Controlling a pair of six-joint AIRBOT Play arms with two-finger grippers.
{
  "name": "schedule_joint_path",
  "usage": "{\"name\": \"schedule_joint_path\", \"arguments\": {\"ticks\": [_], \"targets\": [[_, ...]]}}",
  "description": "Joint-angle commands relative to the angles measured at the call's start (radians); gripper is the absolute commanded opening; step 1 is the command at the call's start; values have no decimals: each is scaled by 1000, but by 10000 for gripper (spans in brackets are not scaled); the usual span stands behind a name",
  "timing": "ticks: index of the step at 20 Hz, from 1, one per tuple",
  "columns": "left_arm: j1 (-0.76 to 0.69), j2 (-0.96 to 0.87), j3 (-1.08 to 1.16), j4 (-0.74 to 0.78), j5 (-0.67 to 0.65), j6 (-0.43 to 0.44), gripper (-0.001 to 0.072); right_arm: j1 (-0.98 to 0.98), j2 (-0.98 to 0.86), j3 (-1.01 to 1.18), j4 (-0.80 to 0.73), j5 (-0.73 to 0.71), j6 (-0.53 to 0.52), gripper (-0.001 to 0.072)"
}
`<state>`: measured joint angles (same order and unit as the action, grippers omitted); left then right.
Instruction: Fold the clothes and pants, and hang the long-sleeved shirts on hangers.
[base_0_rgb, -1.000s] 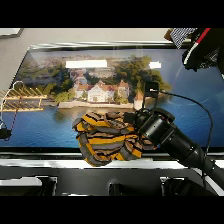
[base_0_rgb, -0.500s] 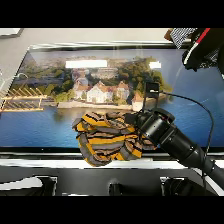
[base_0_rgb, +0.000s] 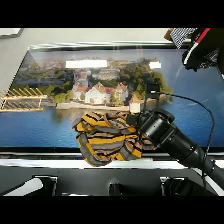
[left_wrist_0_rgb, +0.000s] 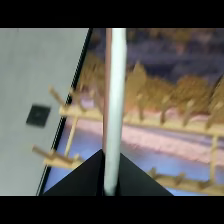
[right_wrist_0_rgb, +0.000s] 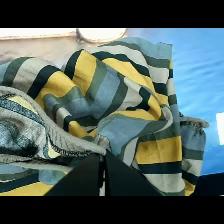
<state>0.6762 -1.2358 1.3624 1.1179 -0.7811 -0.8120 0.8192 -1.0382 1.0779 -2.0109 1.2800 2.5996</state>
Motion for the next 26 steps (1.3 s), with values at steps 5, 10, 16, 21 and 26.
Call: {"name": "schedule_joint_path", "arguments": {"ticks": [5,10,16,21,26], "targets": [[-221,323,-377,-234,-78,137,32,1,-1,0,-16,1,-1,31],[-407,599,-654,-300,-380,286,33,1,-1,0,-39,1,-1,31],[-645,749,-718,-309,-532,288,33,1,-1,0,-46,4,0,31],[-670,803,-718,-295,-585,251,33,1,-1,0,-62,33,8,31],[-671,838,-718,-262,-729,234,33,1,-2,0,-87,80,30,31]]}}
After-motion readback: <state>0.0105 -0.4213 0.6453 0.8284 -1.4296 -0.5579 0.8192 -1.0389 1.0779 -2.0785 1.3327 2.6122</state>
